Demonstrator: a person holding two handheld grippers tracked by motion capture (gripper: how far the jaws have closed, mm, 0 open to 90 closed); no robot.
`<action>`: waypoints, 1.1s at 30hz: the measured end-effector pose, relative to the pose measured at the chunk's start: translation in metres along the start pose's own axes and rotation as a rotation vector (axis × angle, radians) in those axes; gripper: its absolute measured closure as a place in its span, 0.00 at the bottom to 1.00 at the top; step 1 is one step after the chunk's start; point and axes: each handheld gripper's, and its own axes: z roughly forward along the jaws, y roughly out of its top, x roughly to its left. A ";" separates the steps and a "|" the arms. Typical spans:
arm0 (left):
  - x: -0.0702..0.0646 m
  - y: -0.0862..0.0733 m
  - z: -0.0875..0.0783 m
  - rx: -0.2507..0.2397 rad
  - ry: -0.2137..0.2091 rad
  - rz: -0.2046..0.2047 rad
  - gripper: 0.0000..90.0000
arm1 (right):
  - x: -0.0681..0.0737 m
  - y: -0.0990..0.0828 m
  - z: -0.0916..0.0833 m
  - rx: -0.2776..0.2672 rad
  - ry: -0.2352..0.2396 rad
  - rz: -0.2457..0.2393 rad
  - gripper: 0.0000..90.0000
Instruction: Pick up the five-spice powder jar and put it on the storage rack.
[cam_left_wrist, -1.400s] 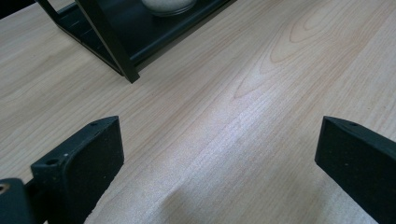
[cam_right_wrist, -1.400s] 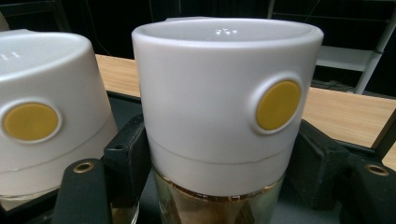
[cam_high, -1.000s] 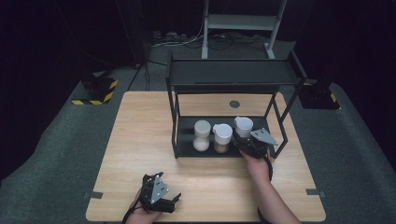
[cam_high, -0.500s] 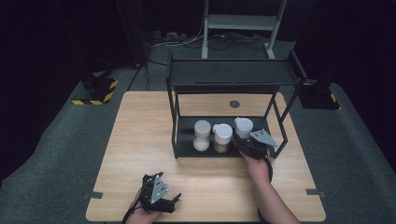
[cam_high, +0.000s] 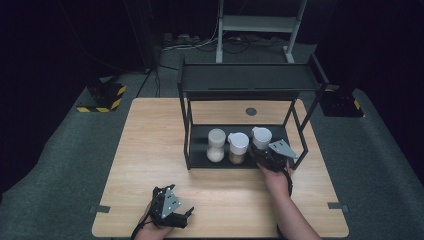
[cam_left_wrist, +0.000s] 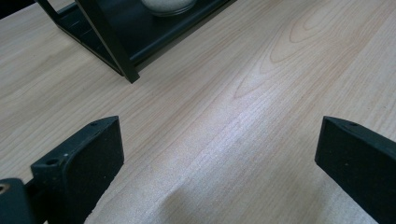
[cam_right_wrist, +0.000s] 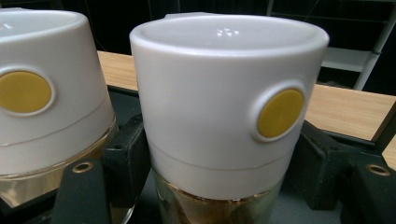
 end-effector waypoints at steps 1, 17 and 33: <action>0.000 0.000 0.000 0.000 0.000 0.000 0.01 | 0.000 0.000 0.000 0.000 0.000 0.000 0.33; 0.000 0.000 0.000 -0.002 -0.002 -0.003 0.01 | -0.001 0.002 0.002 0.017 -0.017 0.031 0.17; 0.000 0.000 0.000 0.001 -0.001 0.003 0.01 | 0.001 0.005 -0.002 0.020 -0.014 0.032 0.00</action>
